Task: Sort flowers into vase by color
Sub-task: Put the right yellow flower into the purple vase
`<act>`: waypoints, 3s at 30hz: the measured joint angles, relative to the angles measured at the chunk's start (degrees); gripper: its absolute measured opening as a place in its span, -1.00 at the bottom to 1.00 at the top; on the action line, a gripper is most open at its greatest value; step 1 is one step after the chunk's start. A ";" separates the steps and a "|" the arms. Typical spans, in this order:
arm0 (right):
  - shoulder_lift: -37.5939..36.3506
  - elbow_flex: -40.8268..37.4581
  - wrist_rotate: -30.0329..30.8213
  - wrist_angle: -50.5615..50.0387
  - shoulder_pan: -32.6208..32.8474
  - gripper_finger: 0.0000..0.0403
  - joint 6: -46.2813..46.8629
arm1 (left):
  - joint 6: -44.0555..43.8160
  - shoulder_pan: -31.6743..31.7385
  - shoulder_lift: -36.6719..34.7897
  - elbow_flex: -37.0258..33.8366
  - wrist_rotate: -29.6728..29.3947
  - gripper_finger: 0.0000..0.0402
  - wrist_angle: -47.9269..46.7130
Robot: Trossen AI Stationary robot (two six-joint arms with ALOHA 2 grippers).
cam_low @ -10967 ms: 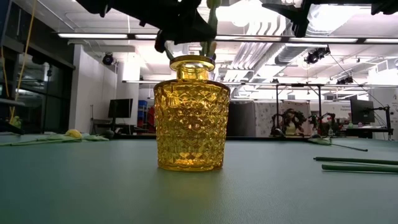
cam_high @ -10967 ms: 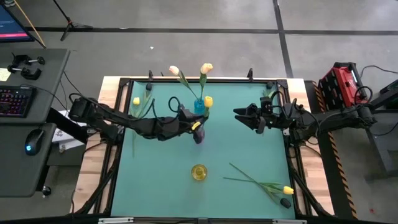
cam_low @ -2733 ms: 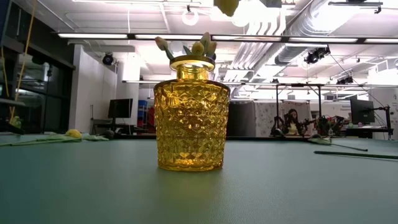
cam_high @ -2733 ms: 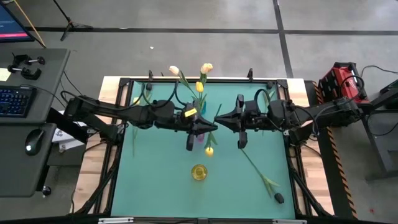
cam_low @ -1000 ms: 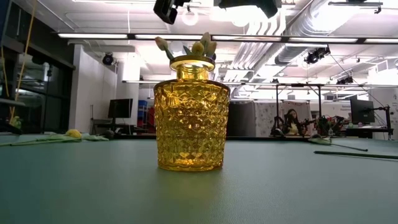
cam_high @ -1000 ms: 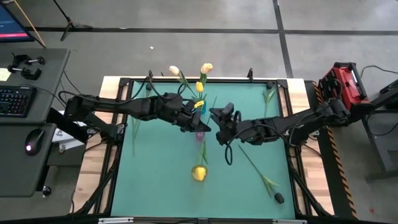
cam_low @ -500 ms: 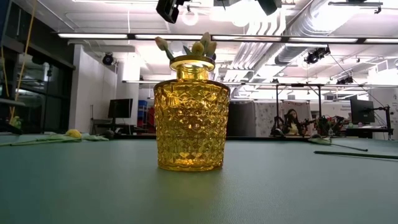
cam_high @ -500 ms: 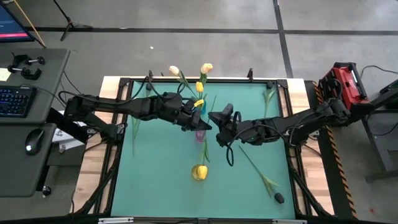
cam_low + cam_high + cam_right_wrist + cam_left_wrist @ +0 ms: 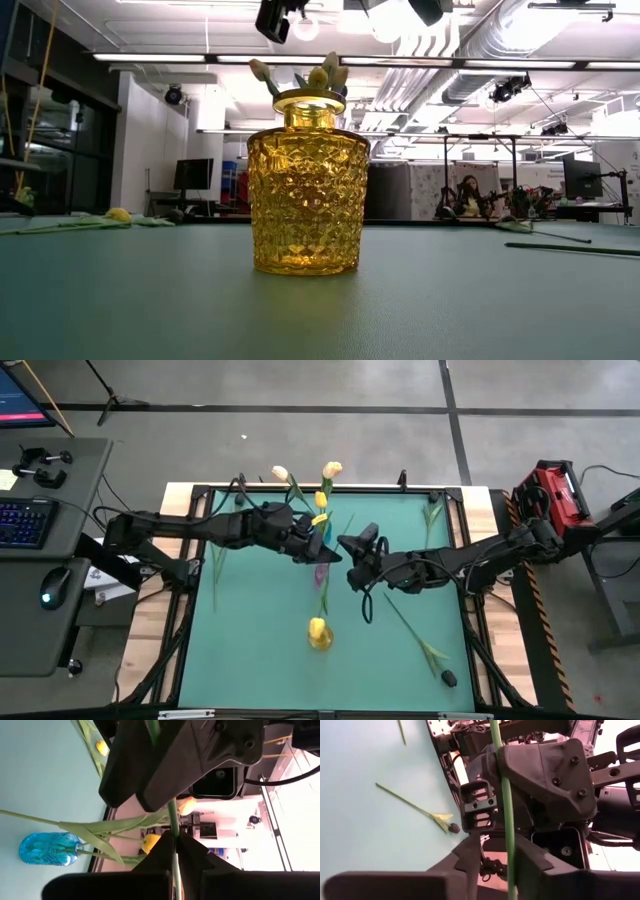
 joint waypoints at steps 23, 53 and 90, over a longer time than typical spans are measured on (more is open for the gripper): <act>-10.57 0.01 -3.80 -25.09 -0.08 -1.00 49.47 | 27.78 15.64 -8.87 -0.01 10.12 0.05 6.72; 1.43 -12.40 -57.07 13.76 -15.81 -1.00 79.41 | 47.37 -28.37 -29.55 -25.31 -57.48 0.00 13.72; 13.20 -22.55 -40.90 40.73 -17.85 -1.00 85.87 | 66.58 5.89 -29.73 -25.27 -18.49 0.00 10.12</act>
